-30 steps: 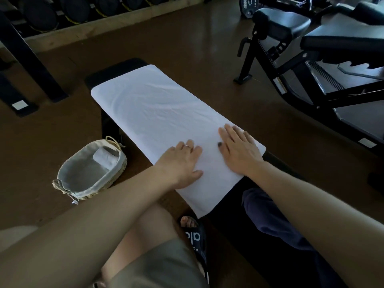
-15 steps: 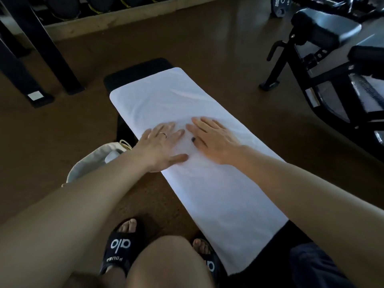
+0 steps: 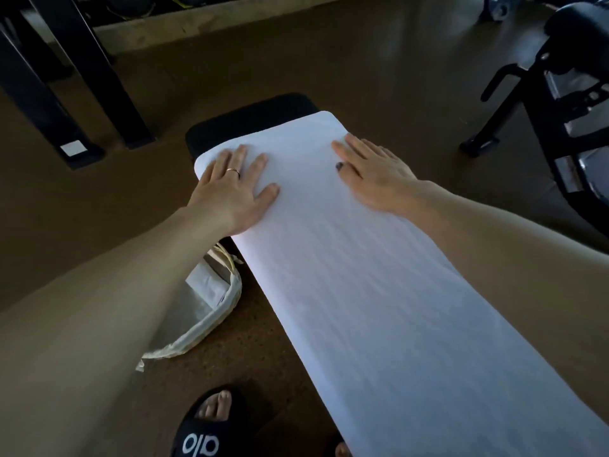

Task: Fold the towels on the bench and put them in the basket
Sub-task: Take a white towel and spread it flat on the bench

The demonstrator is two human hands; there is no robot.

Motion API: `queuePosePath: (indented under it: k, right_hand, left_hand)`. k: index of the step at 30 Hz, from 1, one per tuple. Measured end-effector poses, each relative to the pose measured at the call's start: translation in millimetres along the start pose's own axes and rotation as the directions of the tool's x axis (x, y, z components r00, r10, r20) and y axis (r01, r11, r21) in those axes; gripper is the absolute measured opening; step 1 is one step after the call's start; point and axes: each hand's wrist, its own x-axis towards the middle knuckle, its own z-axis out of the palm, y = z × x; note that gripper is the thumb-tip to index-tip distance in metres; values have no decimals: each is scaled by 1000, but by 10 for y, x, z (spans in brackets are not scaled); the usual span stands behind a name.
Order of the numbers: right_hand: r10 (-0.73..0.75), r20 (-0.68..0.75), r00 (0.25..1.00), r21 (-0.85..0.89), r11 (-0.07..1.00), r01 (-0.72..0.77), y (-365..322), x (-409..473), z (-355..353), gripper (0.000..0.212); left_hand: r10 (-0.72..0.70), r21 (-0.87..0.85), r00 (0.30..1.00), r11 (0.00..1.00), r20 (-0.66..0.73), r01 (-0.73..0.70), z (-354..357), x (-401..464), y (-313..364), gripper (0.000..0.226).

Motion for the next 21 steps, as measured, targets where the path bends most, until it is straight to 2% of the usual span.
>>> queuePosePath:
  k: [2, 5, 7, 13, 19, 21]
  right_hand:
    - [-34, -34, 999, -44, 998, 33, -97, 75, -40, 59]
    - [-176, -37, 984, -87, 981, 173, -360, 134, -14, 59]
    - [-218, -31, 975, -80, 973, 215, -424, 211, 29, 58]
    - [-116, -41, 992, 30, 993, 117, -219, 631, -32, 56]
    - [-32, 29, 999, 171, 985, 26, -160, 882, -163, 57]
    - [-3, 45, 999, 171, 985, -5, -169, 921, -190, 58]
  left_hand:
    - [-24, 13, 999, 1000, -32, 25, -55, 44, 37, 73]
    - [127, 43, 985, 991, -119, -123, -46, 45, 255, 69]
    - [164, 30, 981, 986, -108, -161, 21, 97, 293, 69]
    - [-17, 1, 996, 1000, -83, 17, -24, 385, -86, 71]
    - [-46, -26, 992, 999, -117, 43, -31, 498, -183, 71]
    - [-51, -25, 993, 998, -103, 49, -57, 514, -189, 72]
